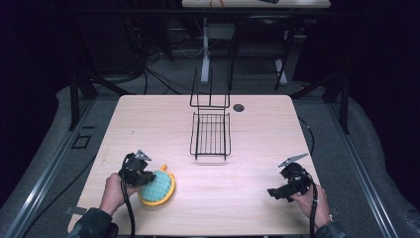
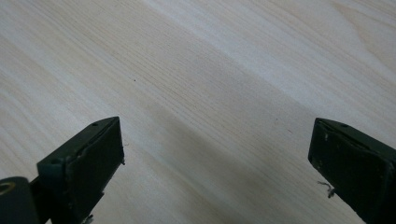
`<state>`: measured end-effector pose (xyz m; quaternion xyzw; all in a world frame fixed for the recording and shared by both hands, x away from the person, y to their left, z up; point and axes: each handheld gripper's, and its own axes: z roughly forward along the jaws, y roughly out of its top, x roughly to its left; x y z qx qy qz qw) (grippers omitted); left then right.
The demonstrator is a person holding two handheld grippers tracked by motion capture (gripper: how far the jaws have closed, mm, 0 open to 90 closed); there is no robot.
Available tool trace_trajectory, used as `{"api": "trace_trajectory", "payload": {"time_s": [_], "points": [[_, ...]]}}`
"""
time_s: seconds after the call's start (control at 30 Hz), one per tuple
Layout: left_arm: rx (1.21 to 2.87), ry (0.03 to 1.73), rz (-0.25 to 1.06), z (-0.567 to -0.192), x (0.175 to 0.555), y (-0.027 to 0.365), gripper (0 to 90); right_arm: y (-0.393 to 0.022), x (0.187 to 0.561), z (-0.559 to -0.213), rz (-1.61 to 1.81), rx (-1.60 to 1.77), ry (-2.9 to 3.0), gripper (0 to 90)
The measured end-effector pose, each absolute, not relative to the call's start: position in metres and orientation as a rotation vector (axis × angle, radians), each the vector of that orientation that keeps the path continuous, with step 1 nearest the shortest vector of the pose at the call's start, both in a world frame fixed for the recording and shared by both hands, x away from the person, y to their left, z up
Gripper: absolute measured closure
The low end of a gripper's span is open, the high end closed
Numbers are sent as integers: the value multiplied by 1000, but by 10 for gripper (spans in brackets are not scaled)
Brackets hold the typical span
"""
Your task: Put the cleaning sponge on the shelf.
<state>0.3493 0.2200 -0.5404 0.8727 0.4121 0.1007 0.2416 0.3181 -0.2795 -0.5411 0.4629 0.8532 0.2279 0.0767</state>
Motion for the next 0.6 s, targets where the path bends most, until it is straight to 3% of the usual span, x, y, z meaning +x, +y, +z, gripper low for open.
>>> {"api": "trace_trajectory", "payload": {"time_s": [0.6], "points": [[2364,1114,290,-537,347,223,872,-280,318,-541,690,1376,2566,27]]}}
